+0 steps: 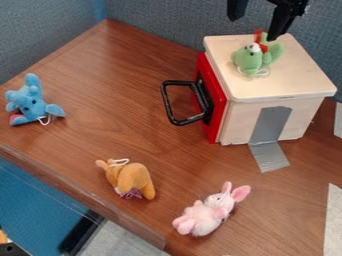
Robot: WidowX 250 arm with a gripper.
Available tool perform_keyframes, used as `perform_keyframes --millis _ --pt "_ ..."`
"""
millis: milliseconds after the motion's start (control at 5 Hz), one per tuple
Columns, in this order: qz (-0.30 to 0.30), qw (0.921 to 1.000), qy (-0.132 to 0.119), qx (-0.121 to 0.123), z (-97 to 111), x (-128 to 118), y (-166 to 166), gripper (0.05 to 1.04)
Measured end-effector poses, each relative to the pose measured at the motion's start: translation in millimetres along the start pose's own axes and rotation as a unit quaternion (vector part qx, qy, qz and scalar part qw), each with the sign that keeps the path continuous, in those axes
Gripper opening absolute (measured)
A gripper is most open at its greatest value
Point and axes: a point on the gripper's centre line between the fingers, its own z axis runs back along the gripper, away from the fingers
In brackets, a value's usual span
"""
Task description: Place the bunny toy in between the blue elephant and the drawer
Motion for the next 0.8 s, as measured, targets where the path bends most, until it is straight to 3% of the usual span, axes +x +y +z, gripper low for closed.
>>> perform_keyframes --millis 200,400,600,800 --pt "0.0 0.9997 0.024 -0.004 -17.9 -5.0 -1.7 0.999" --pt "-0.009 0.9983 0.051 -0.028 -40.0 -40.7 -19.7 0.999" --pt "-0.028 0.997 0.062 -0.038 -45.6 -71.3 -43.7 0.999" --pt "-0.031 0.9949 0.085 -0.042 -67.0 -95.1 -64.2 0.999"
